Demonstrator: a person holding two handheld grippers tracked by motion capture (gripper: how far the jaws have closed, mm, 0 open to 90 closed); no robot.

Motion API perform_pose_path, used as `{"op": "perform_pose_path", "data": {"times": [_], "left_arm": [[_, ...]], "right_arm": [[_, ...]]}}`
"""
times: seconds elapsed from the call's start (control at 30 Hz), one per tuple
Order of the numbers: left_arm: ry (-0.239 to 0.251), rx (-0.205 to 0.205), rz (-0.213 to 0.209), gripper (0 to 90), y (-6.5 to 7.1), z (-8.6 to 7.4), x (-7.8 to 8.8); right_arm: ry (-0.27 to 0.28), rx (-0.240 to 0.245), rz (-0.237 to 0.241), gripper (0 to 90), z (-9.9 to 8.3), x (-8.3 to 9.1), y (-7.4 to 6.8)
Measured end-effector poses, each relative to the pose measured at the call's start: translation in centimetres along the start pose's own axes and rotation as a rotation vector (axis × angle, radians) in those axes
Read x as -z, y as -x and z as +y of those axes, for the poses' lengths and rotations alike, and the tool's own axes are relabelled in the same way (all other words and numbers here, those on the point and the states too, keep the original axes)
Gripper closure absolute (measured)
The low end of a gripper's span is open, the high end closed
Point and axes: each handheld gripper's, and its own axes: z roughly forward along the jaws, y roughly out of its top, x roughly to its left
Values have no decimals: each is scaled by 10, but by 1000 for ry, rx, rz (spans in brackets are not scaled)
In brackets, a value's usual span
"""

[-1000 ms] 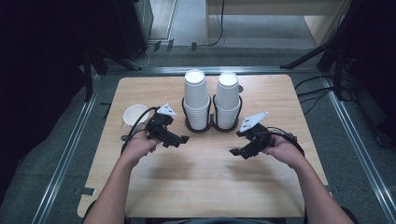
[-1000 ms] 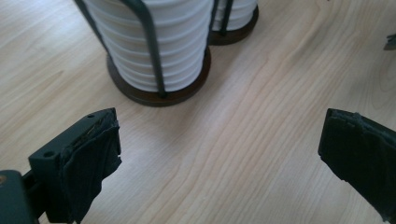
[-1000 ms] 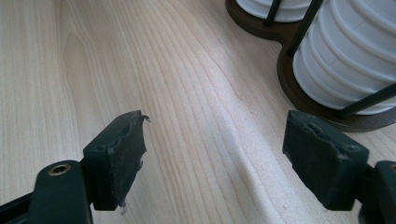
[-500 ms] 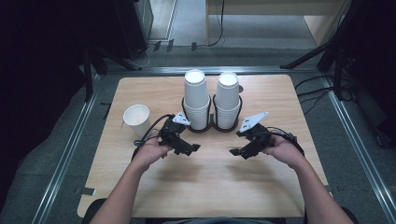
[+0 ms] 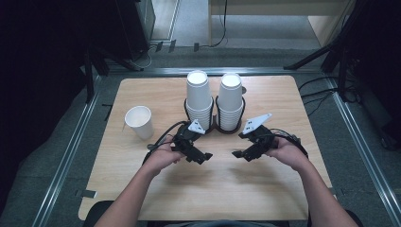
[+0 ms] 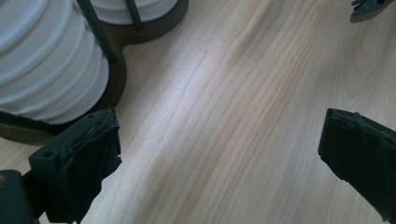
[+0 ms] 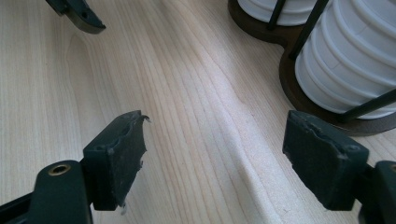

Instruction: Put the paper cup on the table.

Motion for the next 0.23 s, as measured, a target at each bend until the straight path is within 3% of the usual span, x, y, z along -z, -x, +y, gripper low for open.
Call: {"op": "perform_pose_path", "data": {"times": [0.23], "left_arm": [[1, -33, 39, 0, 1, -2, -5]], "right_arm": [[-1, 7, 4, 210, 0, -1, 0]]}}
